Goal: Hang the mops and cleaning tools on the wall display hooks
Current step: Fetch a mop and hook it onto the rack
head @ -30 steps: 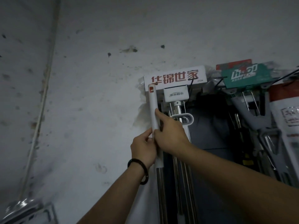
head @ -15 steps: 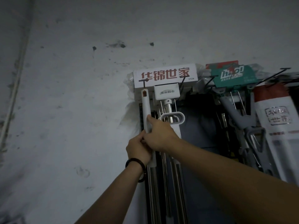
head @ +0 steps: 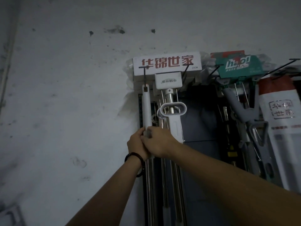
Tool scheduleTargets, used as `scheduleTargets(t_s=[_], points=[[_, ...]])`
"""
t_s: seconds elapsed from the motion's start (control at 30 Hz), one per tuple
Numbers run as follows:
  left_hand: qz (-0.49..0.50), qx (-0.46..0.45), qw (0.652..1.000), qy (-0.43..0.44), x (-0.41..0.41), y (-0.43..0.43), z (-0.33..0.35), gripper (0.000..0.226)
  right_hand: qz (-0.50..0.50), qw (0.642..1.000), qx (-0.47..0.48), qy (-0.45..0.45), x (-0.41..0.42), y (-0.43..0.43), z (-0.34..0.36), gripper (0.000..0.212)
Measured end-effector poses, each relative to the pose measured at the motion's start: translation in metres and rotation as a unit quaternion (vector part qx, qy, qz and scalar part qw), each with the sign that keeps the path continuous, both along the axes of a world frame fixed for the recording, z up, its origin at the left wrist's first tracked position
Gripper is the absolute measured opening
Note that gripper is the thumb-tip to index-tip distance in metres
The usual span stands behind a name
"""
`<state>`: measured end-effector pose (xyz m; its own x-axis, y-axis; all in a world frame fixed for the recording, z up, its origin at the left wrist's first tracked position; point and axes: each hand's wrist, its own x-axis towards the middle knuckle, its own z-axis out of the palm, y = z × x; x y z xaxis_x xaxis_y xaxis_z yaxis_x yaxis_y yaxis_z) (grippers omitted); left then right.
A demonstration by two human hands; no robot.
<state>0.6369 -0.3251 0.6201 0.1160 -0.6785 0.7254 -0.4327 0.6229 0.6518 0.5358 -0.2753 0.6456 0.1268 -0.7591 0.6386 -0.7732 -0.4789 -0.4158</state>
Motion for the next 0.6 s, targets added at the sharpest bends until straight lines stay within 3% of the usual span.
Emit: scheduleTargets(t_s=[0.1, 0.2, 0.3, 0.37, 0.47, 0.6], points=[[-0.030, 0.028, 0.999, -0.008, 0.008, 0.006, -0.029, 0.046, -0.021, 1.000, 0.007, 0.008, -0.003, 0.008, -0.032, 0.038], [-0.038, 0.044, 0.998, -0.014, 0.016, 0.024, -0.084, 0.038, 0.013, 0.999, 0.032, -0.022, -0.006, 0.020, -0.083, 0.035], [-0.041, 0.075, 0.996, -0.012, 0.030, 0.041, -0.165, 0.037, 0.036, 0.994, 0.091, -0.052, -0.009, 0.037, -0.155, 0.028], [-0.069, 0.146, 0.987, 0.022, 0.045, 0.052, -0.229, 0.034, 0.048, 0.984, 0.149, -0.082, -0.011, 0.044, -0.212, 0.022], [-0.087, 0.251, 0.960, 0.083, 0.066, 0.080, -0.322, 0.025, 0.044, 0.963, 0.223, -0.148, -0.017, 0.059, -0.309, 0.005], [-0.089, 0.366, 0.919, 0.115, 0.079, 0.131, -0.431, 0.010, 0.022, 0.898, 0.339, -0.279, -0.017, 0.107, -0.426, 0.019]])
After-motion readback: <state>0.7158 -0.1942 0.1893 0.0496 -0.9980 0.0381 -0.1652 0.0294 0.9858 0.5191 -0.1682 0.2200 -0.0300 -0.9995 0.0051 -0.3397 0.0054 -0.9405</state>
